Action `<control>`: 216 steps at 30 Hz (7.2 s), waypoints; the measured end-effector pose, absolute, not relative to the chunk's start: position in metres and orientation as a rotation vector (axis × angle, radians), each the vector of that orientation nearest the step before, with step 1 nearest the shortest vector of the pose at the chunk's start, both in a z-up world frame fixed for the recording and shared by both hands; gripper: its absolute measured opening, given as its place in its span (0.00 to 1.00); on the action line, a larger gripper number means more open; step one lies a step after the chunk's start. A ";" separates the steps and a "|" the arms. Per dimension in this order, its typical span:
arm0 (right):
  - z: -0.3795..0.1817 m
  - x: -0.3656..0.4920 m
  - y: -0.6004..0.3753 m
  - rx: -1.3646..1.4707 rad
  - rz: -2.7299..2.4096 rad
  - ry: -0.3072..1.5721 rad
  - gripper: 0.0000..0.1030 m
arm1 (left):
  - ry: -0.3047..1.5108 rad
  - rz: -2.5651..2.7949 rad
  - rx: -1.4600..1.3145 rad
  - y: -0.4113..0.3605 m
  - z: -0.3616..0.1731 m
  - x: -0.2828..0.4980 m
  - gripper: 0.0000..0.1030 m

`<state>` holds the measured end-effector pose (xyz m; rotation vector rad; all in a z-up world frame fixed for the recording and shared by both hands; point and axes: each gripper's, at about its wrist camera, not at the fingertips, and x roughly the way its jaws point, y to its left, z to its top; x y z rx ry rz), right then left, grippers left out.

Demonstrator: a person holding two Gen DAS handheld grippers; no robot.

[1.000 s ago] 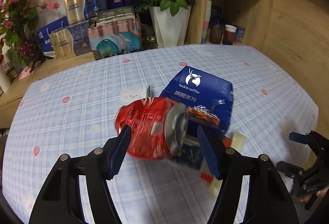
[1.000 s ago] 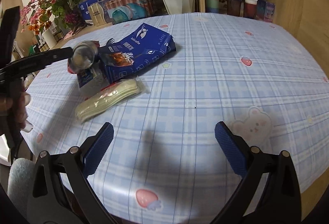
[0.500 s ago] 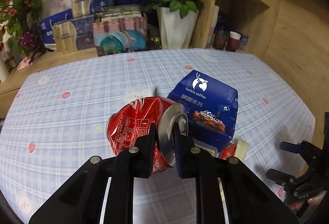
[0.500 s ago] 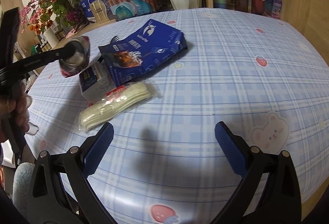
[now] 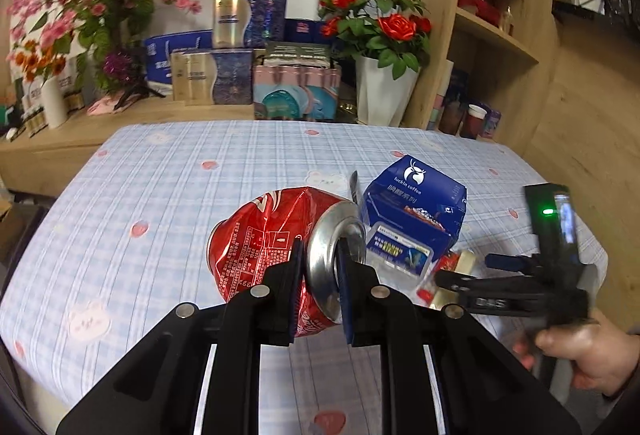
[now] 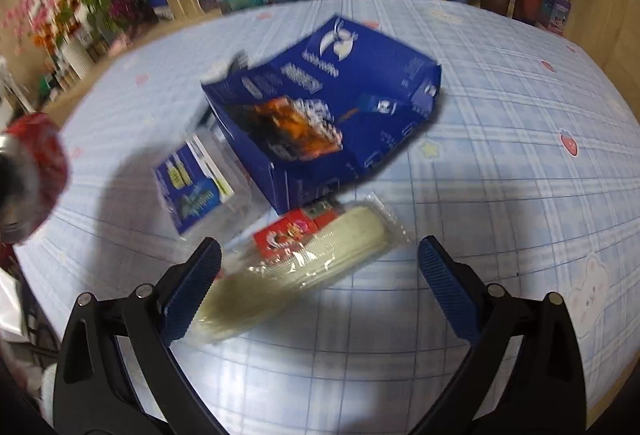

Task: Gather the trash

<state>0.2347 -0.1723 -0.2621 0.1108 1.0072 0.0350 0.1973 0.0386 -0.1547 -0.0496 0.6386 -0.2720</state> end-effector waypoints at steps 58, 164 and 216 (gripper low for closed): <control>-0.187 0.068 -0.241 0.135 0.174 0.785 0.16 | 0.631 -0.358 -0.161 0.002 -0.125 0.052 0.16; -0.200 0.045 -0.247 0.127 0.074 0.717 0.94 | 0.682 -0.306 -0.079 0.001 -0.134 0.092 0.80; -0.272 0.266 -0.177 0.041 0.020 1.062 0.94 | 0.873 -0.355 -0.075 0.013 -0.190 0.305 0.03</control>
